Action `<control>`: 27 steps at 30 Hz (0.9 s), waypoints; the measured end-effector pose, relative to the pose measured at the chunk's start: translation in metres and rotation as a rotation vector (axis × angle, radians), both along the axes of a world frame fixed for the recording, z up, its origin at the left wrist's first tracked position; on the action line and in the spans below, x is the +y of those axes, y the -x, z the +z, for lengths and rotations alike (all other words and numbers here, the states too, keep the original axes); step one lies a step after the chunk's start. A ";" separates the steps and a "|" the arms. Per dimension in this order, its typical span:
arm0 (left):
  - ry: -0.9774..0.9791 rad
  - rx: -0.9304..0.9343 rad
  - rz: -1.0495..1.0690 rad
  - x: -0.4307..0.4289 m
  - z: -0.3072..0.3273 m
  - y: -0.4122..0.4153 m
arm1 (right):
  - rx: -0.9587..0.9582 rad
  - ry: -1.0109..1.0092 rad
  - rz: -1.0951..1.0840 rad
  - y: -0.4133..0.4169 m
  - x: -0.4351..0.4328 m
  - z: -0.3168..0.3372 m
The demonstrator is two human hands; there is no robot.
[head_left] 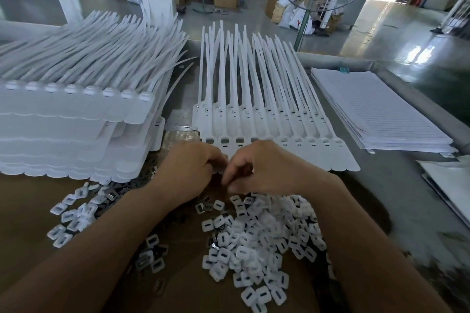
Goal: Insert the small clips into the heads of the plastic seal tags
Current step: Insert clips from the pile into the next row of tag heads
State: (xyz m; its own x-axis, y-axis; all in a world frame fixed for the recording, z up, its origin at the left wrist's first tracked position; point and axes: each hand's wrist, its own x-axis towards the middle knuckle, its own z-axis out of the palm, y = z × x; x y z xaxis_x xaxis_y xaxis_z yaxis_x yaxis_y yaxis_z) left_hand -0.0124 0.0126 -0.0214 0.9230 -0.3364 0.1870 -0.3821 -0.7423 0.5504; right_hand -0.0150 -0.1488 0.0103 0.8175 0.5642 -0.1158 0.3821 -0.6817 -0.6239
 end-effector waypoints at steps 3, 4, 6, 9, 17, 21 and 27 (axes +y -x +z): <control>0.018 0.003 0.010 0.001 0.000 0.000 | -0.001 0.062 0.080 0.005 0.011 -0.002; 0.026 0.004 0.010 0.001 0.000 0.000 | -0.016 0.074 0.097 0.007 0.014 -0.003; 0.042 0.010 0.017 0.001 -0.001 0.000 | -0.047 0.102 0.106 0.010 0.021 -0.004; 0.058 0.021 0.019 0.001 -0.001 -0.001 | -0.098 0.159 0.091 0.012 0.027 -0.006; 0.065 0.016 0.001 0.004 -0.002 -0.002 | -0.143 0.149 0.114 0.014 0.029 -0.007; 0.055 0.007 -0.012 0.003 0.001 -0.001 | -0.106 0.028 0.054 0.012 0.021 -0.003; -0.012 0.009 -0.002 0.001 0.002 0.000 | -0.115 -0.221 -0.216 0.004 0.006 0.001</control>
